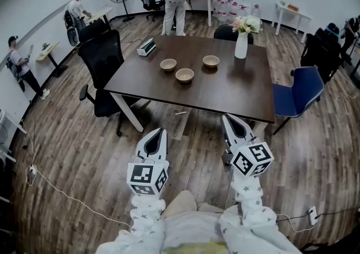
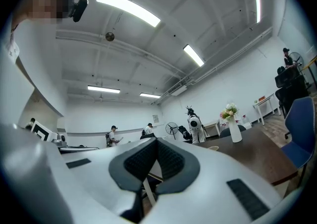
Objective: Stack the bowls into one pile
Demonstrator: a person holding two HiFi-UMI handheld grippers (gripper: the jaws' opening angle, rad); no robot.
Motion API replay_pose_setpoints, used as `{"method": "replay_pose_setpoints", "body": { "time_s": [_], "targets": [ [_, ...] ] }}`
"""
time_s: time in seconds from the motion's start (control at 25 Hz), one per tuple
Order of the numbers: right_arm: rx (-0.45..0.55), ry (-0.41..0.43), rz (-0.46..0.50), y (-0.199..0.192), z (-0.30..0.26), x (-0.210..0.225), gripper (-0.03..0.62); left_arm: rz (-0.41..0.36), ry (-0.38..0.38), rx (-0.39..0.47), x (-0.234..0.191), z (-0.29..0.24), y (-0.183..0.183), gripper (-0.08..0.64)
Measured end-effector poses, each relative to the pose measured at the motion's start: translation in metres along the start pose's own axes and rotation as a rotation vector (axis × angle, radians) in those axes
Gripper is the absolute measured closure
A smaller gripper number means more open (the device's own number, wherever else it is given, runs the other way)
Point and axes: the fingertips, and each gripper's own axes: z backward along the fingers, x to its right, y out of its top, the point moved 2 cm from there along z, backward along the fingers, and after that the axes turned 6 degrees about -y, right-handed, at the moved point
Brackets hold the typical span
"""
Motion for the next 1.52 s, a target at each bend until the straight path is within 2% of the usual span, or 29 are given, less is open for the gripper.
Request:
{"method": "replay_pose_setpoints", "body": {
  "time_s": [0.28,0.56,1.0,1.28,1.52],
  "targets": [
    [-0.021,0.017,-0.039,-0.001,-0.011,0.01,0.571,0.021,0.028,-0.024,-0.003,-0.005,-0.008,0.534],
    [-0.058,0.017,-0.041,-0.018,-0.043,0.019,0.571,0.041,0.035,-0.051,-0.028,-0.033,-0.02,0.534],
    [-0.115,-0.042,-0.075,-0.048,-0.124,0.057,0.571,0.069,-0.02,-0.097,-0.083,-0.118,-0.036,0.534],
    [-0.124,-0.09,-0.08,-0.049,-0.173,0.074,0.571,0.091,-0.046,-0.078,-0.124,-0.165,-0.029,0.534],
    [-0.114,-0.133,-0.08,-0.05,-0.194,0.087,0.571,0.104,-0.083,-0.071,-0.138,-0.194,-0.032,0.534]
  ]
}}
